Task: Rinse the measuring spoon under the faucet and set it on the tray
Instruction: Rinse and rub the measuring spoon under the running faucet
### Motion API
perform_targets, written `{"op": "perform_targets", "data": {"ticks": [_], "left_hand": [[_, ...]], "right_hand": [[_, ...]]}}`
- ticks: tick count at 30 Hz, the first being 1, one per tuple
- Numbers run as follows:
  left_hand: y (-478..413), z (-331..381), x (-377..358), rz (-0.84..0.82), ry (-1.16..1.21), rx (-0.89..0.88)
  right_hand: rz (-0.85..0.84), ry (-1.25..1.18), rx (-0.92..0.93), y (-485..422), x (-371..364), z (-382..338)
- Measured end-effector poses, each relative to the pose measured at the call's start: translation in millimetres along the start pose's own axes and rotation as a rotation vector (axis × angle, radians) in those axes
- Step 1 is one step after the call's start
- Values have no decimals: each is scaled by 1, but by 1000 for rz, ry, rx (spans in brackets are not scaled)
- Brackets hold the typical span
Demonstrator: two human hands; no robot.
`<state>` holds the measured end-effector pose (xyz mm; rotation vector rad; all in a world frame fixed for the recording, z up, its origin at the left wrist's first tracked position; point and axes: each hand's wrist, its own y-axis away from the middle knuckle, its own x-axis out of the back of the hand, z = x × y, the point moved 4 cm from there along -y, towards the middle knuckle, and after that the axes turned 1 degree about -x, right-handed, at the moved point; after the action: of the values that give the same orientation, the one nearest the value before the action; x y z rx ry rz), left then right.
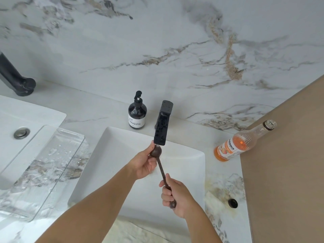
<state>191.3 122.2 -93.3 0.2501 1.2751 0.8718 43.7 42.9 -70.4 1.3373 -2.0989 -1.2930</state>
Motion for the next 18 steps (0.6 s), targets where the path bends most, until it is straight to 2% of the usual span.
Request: {"op": "perform_targets", "data": {"ticks": [3, 4, 7, 9, 12, 14, 18], "left_hand": [[8, 2, -7, -144, -112, -28], [9, 2, -7, -146, -153, -37], [9, 0, -5, -55, -132, -78], [10, -2, -5, -59, -44, -100], [14, -7, -5, -80, 113, -115], [13, -9, -4, -53, 157, -121], [11, -7, -2, 32, -29, -145]], "right_hand": [[-65, -218, -80, 3, -5, 2], [-65, -253, -84, 4, -7, 1], [72, -65, 53, 3, -6, -4], [170, 117, 185, 4, -6, -9], [261, 270, 275, 3, -9, -11], [276, 291, 293, 4, -11, -8], [186, 116, 220, 5, -14, 0]]}}
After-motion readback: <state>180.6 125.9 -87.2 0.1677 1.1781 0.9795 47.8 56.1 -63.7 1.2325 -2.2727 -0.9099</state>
